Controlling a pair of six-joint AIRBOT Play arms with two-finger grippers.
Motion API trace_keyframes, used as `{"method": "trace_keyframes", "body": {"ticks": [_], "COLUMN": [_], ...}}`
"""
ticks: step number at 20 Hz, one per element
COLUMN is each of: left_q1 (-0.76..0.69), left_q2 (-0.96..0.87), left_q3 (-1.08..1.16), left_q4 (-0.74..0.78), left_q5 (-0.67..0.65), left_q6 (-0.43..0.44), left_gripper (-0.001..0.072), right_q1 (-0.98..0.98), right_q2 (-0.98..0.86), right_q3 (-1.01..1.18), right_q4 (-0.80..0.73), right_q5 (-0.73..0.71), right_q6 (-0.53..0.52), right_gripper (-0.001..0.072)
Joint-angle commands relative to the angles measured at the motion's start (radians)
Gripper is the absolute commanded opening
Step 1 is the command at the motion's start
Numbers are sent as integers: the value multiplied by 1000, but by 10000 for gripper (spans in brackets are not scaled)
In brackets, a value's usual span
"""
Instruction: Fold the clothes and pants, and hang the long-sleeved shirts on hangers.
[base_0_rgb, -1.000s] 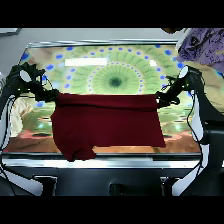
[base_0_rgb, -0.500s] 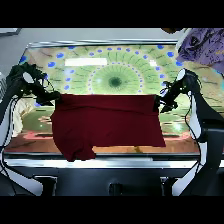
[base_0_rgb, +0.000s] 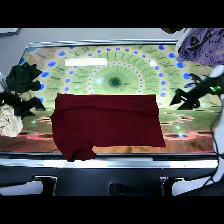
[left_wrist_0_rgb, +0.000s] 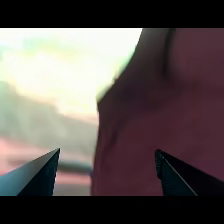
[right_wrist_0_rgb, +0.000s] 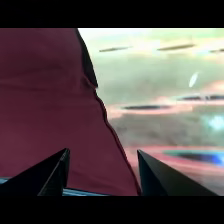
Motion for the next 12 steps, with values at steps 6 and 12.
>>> {"method": "trace_keyframes", "body": {"ticks": [6,12], "left_q1": [51,51], "left_q2": [557,648], "left_q3": [-784,-902], "left_q4": [-354,-354], "left_q5": [140,64], "left_q6": [-41,-89], "left_gripper": [661,661], "right_q1": [-106,-106], "right_q2": [229,243], "right_q3": [-428,-436], "right_q4": [102,128], "right_q5": [-126,-122], "right_q6": [-76,-74], "right_gripper": [481,481]}}
